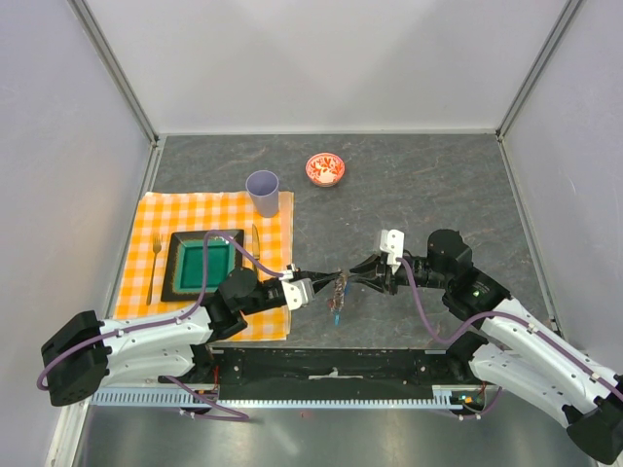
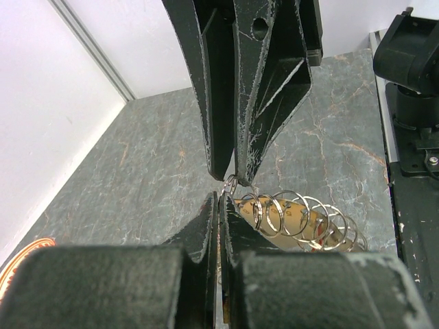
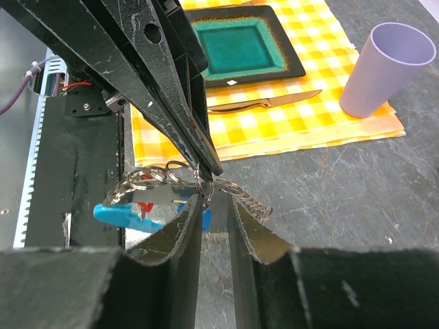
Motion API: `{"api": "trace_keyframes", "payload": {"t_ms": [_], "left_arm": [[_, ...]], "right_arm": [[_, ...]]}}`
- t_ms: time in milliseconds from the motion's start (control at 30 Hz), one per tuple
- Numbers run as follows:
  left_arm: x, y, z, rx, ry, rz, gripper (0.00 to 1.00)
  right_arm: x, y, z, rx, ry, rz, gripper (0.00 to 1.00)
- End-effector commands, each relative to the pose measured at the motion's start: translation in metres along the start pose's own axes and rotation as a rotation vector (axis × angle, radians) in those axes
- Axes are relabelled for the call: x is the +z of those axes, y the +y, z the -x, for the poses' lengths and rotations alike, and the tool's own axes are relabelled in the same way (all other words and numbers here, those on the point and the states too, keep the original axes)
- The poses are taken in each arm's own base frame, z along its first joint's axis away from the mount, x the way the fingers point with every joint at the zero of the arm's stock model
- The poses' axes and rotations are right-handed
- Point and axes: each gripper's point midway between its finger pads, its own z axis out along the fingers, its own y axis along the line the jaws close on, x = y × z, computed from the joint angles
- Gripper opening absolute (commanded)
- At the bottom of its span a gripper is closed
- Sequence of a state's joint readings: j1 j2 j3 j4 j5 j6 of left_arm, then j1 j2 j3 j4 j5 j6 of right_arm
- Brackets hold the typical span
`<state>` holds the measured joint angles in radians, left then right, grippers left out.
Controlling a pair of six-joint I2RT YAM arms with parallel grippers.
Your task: Put the keys on the keyring
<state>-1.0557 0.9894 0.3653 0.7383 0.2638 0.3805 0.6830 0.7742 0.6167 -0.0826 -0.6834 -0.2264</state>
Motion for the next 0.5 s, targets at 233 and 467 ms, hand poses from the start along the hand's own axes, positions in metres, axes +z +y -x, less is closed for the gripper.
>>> {"api": "trace_keyframes", "payload": {"t_ms": [233, 467], "left_arm": [[0.0011, 0.0127, 0.0369, 0.009, -0.137, 0.046, 0.02], [-0.0011, 0.0122, 0.0361, 0.012, -0.134, 0.044, 0.02]], "right_arm": [[-0.0009, 0.0101, 0.0274, -0.072, -0.062, 0.07, 0.29], [-0.0023, 0.0102, 0.0283, -0.079, -0.063, 0.067, 0.31]]}}
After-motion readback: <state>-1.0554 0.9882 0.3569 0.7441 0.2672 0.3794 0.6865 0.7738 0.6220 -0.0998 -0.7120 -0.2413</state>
